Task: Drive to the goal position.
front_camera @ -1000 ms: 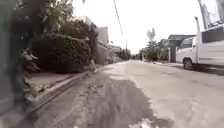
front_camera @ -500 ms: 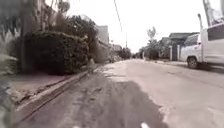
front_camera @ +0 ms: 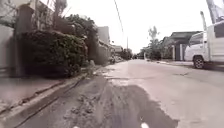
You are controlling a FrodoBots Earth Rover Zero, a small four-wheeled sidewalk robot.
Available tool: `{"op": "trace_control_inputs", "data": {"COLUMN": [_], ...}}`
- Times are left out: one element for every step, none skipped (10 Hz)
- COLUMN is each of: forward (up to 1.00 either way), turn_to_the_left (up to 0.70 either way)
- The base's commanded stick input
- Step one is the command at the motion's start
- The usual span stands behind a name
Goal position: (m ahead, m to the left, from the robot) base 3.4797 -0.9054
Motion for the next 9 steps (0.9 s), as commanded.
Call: {"op": "trace_control_inputs", "data": {"forward": [0.70, 0.70, 0.70, 0.70, 0.70, 0.70, 0.70, 0.70, 0.70], "turn_to_the_left": [0.00, 0.00, 0.00, 0.00, 0.00, 0.00, 0.00, 0.00, 0.00]}}
